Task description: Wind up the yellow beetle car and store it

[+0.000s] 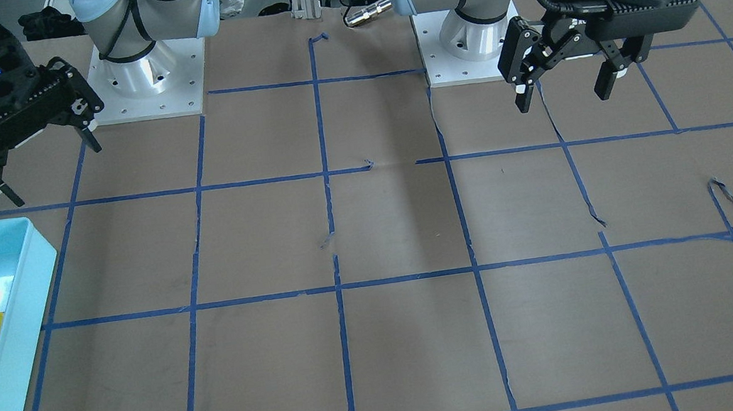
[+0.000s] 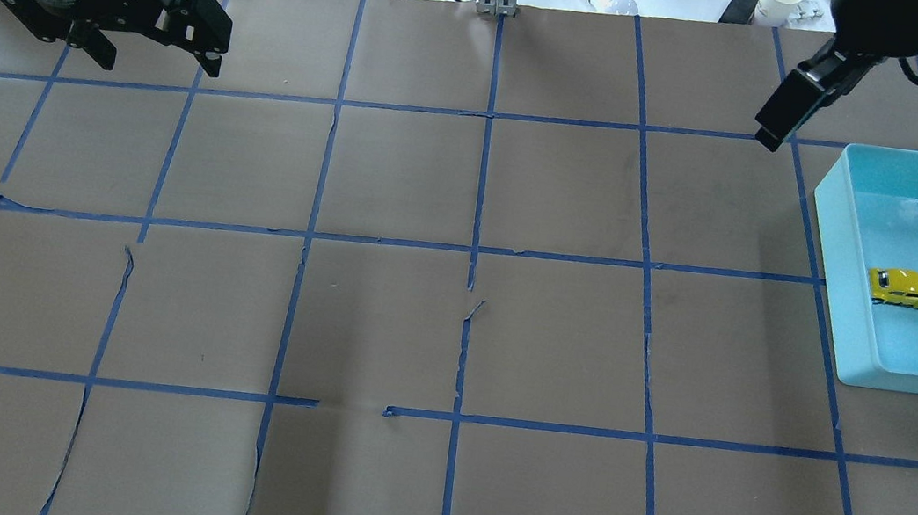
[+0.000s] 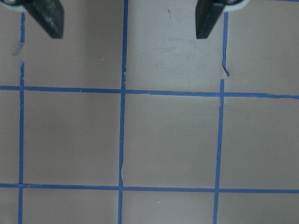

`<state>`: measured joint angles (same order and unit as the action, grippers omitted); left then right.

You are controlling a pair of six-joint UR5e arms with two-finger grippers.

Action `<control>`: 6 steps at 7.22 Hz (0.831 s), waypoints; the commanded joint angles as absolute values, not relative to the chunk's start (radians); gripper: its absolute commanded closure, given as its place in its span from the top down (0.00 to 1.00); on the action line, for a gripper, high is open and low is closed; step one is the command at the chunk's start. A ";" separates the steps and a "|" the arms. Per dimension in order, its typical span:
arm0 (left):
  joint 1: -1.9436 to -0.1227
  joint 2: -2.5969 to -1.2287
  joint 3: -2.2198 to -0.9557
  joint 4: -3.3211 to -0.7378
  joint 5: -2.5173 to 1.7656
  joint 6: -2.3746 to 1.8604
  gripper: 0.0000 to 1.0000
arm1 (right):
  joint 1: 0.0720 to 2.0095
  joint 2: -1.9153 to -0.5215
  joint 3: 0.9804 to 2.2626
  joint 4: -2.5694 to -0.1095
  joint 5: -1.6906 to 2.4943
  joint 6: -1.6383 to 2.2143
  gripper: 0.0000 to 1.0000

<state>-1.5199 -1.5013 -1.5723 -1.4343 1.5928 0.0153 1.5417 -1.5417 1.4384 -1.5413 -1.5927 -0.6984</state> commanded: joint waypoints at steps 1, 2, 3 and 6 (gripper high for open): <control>-1.520 -1.502 -1.572 -1.434 1.592 0.015 1.00 | 1.588 -1.540 1.440 -1.533 -1.595 -0.417 1.00; -1.520 -1.502 -1.572 -1.434 1.592 0.015 1.00 | 1.588 -1.540 1.437 -1.526 -1.591 -0.279 1.00; -1.520 -1.503 -1.572 -1.433 1.592 0.015 1.00 | 1.586 -1.539 1.434 -1.531 -1.589 -0.164 1.00; -1.522 -1.502 -1.571 -1.433 1.591 0.015 1.00 | 1.586 -1.539 1.448 -1.611 -1.601 -0.131 1.00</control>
